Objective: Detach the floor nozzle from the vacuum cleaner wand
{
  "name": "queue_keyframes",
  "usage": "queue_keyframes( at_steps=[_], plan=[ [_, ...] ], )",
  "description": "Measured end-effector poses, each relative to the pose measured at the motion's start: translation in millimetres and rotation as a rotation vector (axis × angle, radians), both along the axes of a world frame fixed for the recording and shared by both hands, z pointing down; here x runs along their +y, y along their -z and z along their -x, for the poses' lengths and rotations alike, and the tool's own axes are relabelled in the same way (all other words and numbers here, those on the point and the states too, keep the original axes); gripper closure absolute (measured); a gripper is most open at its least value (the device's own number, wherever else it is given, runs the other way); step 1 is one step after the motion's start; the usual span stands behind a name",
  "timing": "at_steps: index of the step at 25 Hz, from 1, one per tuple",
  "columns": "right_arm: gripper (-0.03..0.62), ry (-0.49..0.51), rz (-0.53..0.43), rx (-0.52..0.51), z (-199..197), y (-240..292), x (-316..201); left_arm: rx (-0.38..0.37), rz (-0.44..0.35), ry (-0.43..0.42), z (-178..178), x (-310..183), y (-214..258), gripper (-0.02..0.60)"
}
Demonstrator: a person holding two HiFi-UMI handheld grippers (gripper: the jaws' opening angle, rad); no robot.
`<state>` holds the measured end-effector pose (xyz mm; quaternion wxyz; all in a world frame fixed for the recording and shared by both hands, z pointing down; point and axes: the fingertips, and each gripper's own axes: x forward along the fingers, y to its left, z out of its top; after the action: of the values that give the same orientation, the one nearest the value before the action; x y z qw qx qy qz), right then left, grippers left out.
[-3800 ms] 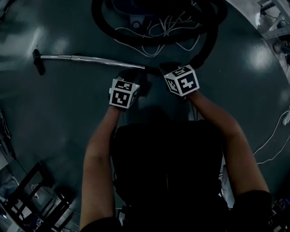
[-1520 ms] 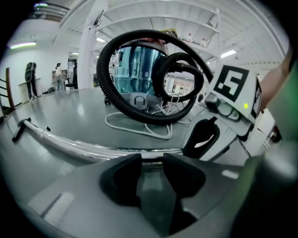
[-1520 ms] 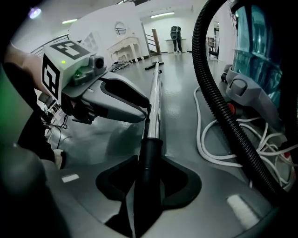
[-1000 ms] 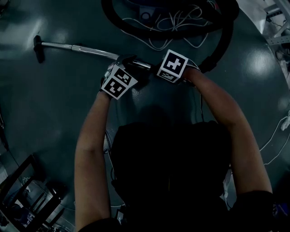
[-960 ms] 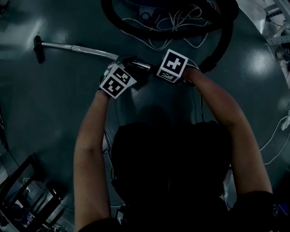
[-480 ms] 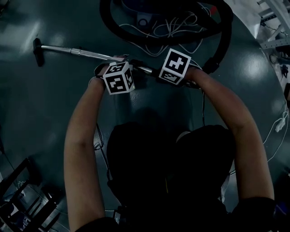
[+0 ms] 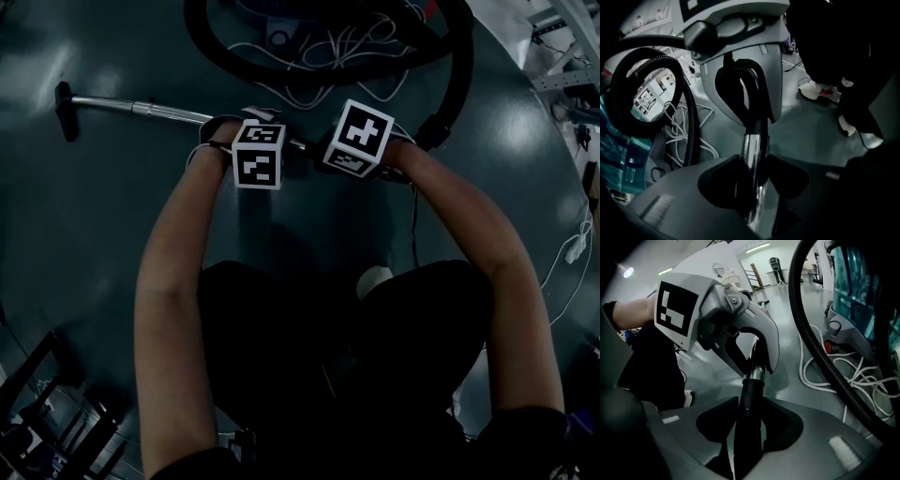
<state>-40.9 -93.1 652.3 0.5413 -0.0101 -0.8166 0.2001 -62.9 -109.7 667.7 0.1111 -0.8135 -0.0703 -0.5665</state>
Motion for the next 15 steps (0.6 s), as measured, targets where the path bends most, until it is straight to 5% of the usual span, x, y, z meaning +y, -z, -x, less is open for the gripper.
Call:
queue_keyframes(
  at_steps=[15],
  plan=[
    [0.436,-0.019,0.038,-0.033,-1.8,-8.0,31.2,-0.032,0.022,-0.044,-0.9,31.2,-8.8,0.407]
  ],
)
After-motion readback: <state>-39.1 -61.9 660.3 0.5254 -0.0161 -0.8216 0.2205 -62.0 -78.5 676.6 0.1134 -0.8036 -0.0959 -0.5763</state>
